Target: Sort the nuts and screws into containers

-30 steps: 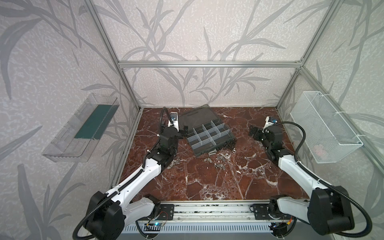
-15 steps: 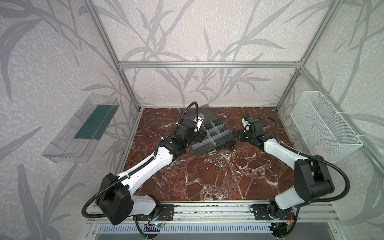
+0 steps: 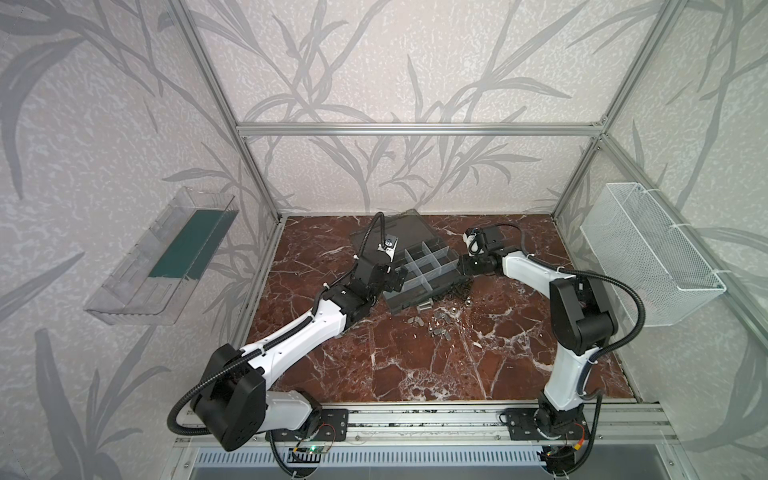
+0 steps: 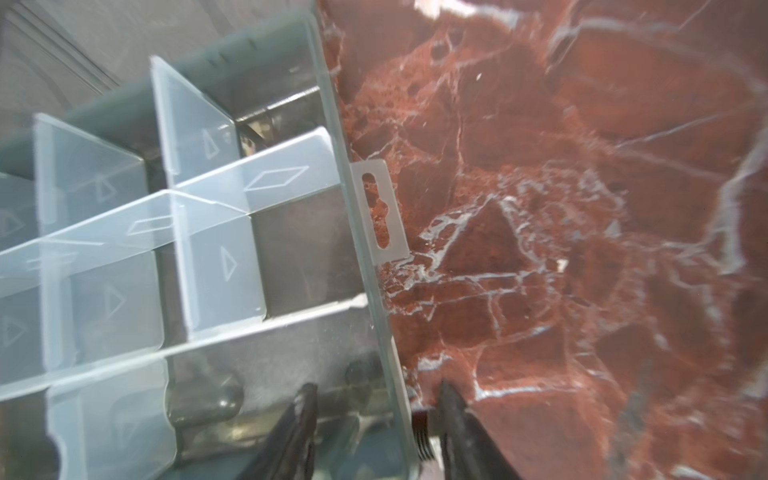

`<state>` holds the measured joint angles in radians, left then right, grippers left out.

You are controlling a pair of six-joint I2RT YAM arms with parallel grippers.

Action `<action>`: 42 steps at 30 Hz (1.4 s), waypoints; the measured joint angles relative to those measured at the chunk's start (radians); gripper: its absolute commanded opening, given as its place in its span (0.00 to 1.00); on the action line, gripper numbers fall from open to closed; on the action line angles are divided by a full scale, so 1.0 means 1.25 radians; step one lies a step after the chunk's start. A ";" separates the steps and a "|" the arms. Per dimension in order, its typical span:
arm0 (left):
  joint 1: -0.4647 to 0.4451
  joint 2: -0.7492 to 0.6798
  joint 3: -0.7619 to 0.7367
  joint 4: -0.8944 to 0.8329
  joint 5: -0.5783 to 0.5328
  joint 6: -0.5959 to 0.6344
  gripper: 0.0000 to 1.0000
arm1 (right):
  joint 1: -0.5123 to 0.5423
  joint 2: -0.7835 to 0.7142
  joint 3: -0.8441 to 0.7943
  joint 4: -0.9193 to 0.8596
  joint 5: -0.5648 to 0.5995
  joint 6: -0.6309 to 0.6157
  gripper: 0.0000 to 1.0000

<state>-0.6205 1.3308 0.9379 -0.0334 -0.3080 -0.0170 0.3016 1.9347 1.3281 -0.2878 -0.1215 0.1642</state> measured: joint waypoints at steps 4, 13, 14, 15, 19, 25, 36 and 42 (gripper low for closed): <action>0.000 0.000 0.002 -0.010 -0.005 -0.041 0.99 | 0.006 0.037 0.027 -0.029 0.001 -0.011 0.38; 0.000 0.002 0.023 -0.042 0.005 -0.085 0.99 | 0.009 0.063 0.053 -0.050 0.026 -0.030 0.23; 0.000 0.002 0.024 -0.044 0.007 -0.087 0.99 | 0.009 0.065 0.053 -0.052 0.027 -0.031 0.21; 0.000 0.003 0.024 -0.047 0.009 -0.089 0.99 | 0.009 0.066 0.053 -0.053 0.027 -0.033 0.20; 0.000 0.008 0.024 -0.055 0.017 -0.096 0.99 | 0.009 0.066 0.052 -0.052 0.030 -0.034 0.16; 0.000 0.011 0.024 -0.057 0.025 -0.107 0.99 | 0.009 0.026 -0.003 -0.041 0.034 -0.035 0.12; -0.001 0.011 0.034 -0.059 0.039 -0.115 0.99 | 0.016 -0.073 -0.125 -0.045 0.056 -0.019 0.07; -0.003 0.011 0.034 -0.059 0.046 -0.123 0.99 | 0.032 -0.100 -0.157 -0.049 0.062 0.000 0.03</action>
<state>-0.6239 1.3445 0.9810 -0.1070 -0.2501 -0.1703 0.3416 1.8095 1.1324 -0.3496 -0.0441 0.1642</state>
